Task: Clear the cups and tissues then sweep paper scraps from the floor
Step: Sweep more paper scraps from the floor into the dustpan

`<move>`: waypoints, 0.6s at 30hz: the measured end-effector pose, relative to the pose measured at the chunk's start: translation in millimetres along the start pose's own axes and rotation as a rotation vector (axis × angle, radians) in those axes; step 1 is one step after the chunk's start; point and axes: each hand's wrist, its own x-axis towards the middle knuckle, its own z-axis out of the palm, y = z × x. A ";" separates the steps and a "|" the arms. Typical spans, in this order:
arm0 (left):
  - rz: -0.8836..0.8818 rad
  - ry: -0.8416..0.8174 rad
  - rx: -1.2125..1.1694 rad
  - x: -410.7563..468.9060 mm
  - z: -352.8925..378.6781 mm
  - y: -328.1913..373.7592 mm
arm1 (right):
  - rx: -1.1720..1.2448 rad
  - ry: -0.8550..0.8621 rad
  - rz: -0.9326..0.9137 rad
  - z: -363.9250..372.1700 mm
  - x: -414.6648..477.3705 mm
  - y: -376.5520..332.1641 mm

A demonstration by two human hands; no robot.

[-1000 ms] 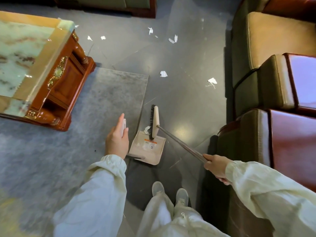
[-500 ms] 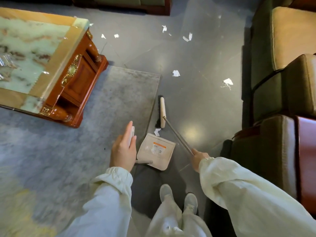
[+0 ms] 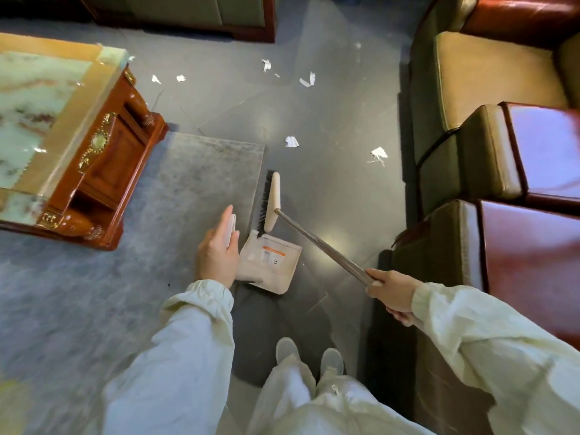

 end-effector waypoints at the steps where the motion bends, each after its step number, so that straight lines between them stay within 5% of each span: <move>1: 0.012 0.002 -0.007 3.8 1.0 5.0 | 0.018 0.026 0.016 -2.7 2.2 1.5; 4: 0.062 0.021 -0.003 19.1 3.7 19.2 | 0.085 0.064 0.097 -6.6 7.9 4.3; 8: 0.137 0.025 0.002 41.4 12.5 36.7 | 0.654 -0.127 0.212 -10.8 20.8 15.2; 18: 0.063 -0.170 0.033 144.1 97.5 98.5 | 0.817 0.119 0.166 -111.1 118.2 20.4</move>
